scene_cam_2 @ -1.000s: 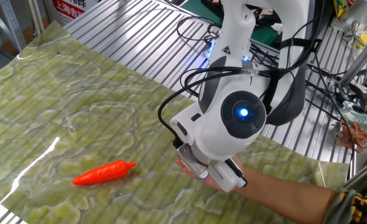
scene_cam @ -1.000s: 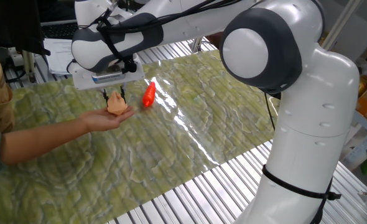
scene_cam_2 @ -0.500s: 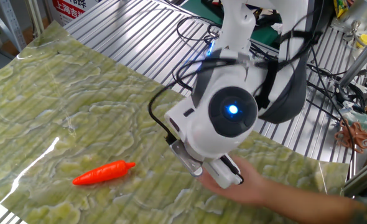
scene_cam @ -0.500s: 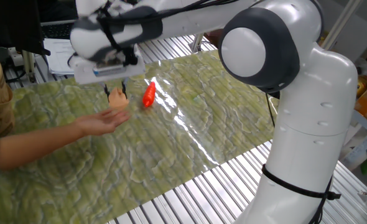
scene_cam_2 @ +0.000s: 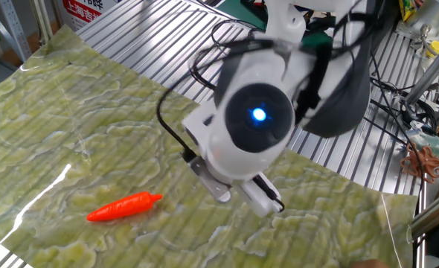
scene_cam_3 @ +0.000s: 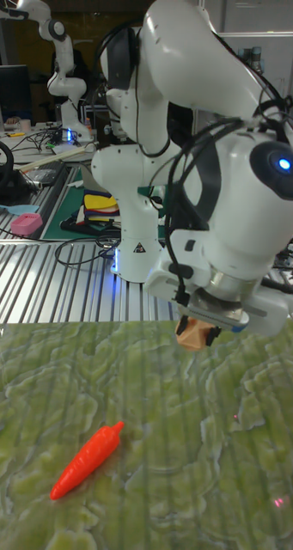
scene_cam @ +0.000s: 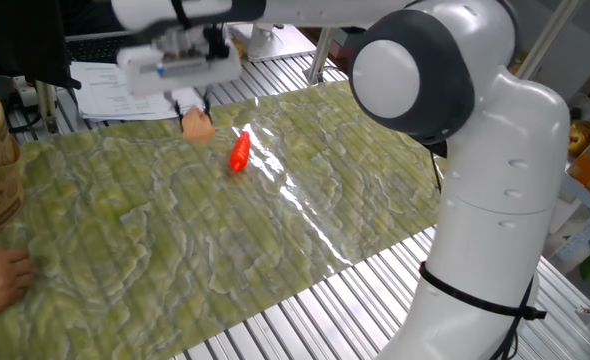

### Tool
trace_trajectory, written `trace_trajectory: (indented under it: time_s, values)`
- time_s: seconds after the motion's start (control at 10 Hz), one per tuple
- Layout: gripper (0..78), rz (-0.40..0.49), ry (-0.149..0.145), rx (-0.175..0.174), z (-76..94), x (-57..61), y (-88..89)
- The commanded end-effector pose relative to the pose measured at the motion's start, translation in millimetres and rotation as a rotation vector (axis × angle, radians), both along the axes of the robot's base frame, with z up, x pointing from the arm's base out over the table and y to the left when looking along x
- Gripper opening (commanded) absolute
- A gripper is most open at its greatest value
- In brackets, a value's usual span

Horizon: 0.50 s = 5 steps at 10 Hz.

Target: Receive something handed over by a human

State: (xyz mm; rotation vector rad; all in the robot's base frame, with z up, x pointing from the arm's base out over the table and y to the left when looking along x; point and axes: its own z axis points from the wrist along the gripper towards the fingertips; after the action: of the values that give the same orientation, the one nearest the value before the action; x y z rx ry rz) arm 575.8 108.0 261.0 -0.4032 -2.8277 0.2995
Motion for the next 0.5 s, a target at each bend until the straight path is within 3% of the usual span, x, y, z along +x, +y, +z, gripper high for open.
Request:
trace_trajectory:
  time_s: [0.1, 0.2, 0.3, 0.4, 0.5]
  values:
    - [1.1, 0.05, -0.053, -0.007, 23.9, 23.4, -31.9]
    - [1.1, 0.076, -0.076, 0.018, 18.5, 23.2, -40.3]
    - [1.1, 0.107, -0.118, 0.044, 10.9, 21.7, -46.8]
    - [1.1, 0.169, -0.143, 0.051, 5.4, 21.5, -52.7]
    - [1.1, 0.194, -0.148, 0.056, 4.0, 21.9, -54.9]
